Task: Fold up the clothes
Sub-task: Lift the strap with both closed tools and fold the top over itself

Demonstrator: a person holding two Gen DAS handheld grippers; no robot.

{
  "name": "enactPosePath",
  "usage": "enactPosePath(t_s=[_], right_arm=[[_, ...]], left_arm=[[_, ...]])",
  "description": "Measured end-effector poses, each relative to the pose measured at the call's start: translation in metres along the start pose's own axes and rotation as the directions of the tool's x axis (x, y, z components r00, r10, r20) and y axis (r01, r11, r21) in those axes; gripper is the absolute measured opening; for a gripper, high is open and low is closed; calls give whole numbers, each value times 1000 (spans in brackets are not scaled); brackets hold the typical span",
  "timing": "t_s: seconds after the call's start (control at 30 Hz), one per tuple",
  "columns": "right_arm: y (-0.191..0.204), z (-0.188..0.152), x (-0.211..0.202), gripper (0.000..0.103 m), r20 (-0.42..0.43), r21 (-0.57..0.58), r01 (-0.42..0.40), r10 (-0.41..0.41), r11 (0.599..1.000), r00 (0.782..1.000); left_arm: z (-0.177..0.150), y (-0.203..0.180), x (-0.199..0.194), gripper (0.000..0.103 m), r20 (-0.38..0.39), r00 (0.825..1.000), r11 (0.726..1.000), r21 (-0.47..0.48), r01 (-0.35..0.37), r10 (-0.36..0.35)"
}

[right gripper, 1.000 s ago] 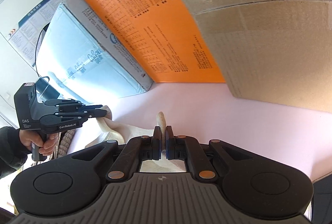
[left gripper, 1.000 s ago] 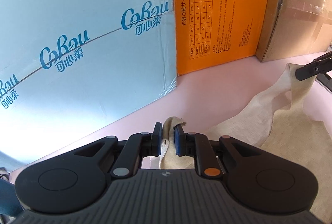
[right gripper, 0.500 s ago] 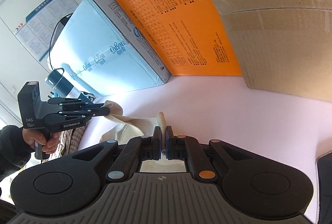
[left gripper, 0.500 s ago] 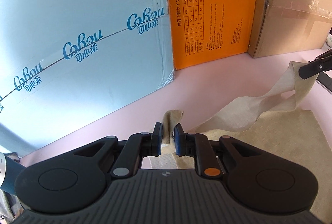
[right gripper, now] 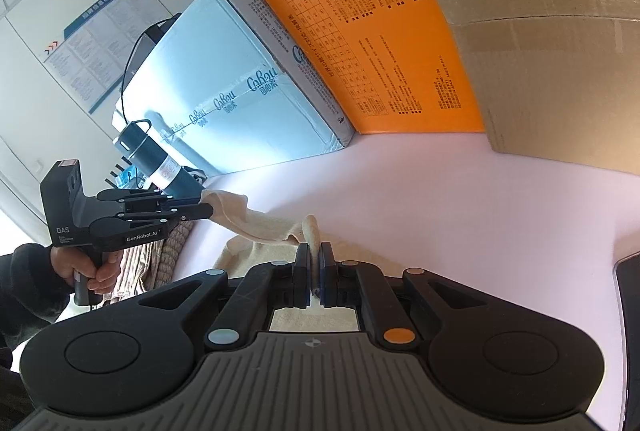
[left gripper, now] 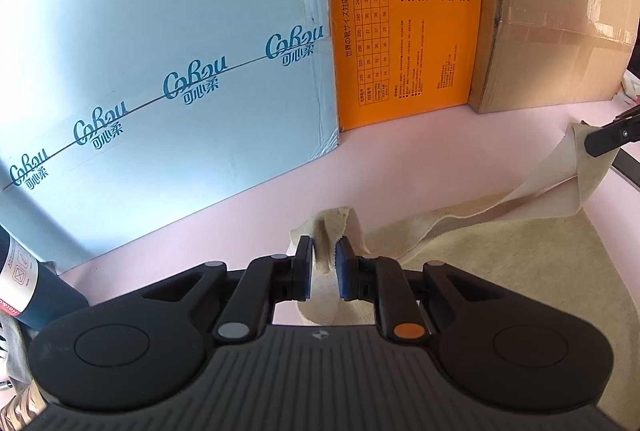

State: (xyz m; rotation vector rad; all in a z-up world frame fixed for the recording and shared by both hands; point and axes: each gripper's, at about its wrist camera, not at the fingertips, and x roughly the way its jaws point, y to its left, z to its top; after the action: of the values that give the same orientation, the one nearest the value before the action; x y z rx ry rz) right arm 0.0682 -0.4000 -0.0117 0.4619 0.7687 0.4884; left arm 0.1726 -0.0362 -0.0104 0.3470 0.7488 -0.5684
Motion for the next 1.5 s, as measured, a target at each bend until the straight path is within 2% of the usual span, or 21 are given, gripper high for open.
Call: enactPosePath(t_s=[0.17, 0.4, 0.5, 0.67, 0.8, 0.9, 0.97, 1.07, 1.1, 1.23, 1.5], right_arm=[[7, -9, -8, 4, 9, -1, 1, -1, 1000, 1000], [20, -20, -19, 4, 31, -22, -2, 3, 1000, 1000], [25, -23, -22, 4, 37, -24, -12, 13, 1000, 999], [34, -28, -25, 4, 33, -31, -33, 34, 999, 999], [37, -33, -26, 4, 32, -27, -36, 37, 999, 999], [36, -37, -26, 4, 33, -17, -34, 34, 999, 999], [35, -39, -25, 4, 31, -11, -33, 33, 999, 999], [33, -41, -24, 4, 29, -4, -31, 31, 999, 999], [32, -41, -24, 4, 29, -1, -32, 32, 999, 999], [26, -43, -23, 4, 27, 18, -33, 32, 999, 999], [13, -47, -13, 4, 1, 56, -35, 35, 998, 999]], left_arm=[[-5, -3, -11, 11, 18, 1000, 1000, -14, -1, 1], [-15, -9, -35, 11, 82, 997, 999, -49, -14, 17], [-18, -10, -44, 6, 99, 995, 998, -68, -15, 22], [-24, -12, -57, 6, 116, 993, 997, -78, -22, 31], [-34, -9, -53, 6, 80, 996, 996, -87, -24, 31], [-44, -13, -39, 6, 23, 998, 998, -35, -56, 57], [-47, -18, -28, 10, -7, 998, 998, -4, -69, 69], [-49, -24, -15, 34, -12, 998, 998, 18, -56, 56], [-50, -26, -11, 45, -8, 998, 998, 33, -59, 60], [-48, -30, 7, 65, -6, 998, 995, 85, -59, 59], [-39, -11, 39, 68, -51, 998, 999, 17, -39, 40]])
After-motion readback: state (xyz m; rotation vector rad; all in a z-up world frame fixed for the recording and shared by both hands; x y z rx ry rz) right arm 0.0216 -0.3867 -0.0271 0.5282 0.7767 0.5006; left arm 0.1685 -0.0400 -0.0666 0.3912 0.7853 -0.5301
